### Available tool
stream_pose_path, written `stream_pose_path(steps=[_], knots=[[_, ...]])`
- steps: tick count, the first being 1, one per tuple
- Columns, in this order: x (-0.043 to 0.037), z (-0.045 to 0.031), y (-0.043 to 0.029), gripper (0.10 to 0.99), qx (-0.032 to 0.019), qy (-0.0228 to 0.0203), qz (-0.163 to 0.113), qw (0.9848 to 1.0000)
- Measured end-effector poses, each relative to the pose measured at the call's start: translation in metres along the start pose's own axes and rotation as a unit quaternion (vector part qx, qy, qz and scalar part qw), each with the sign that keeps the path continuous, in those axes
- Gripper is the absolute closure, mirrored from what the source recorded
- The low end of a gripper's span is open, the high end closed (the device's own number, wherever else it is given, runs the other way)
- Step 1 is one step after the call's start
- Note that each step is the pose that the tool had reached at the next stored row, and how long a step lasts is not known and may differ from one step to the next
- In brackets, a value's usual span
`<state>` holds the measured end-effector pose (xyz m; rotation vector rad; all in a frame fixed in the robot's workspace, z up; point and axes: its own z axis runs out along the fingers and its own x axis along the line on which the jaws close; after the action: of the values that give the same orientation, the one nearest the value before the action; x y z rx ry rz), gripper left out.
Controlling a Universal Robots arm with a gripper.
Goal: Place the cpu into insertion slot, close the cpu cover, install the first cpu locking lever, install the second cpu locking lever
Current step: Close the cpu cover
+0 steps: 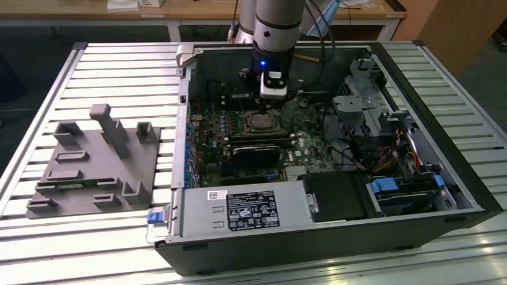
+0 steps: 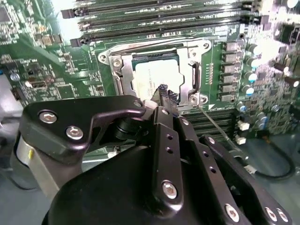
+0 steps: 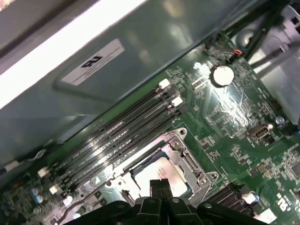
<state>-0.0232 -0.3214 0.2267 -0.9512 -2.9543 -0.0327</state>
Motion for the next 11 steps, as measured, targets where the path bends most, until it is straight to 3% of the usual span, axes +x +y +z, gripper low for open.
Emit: stream_pose_path(steps=[3,11], knots=[[-0.0001,0.0001,0.0,0.98,0.0,-0.0011,-0.02,0.9998],[-0.0005,0.0007,-0.0007,0.98,-0.0052,-0.011,-0.07,0.9975]])
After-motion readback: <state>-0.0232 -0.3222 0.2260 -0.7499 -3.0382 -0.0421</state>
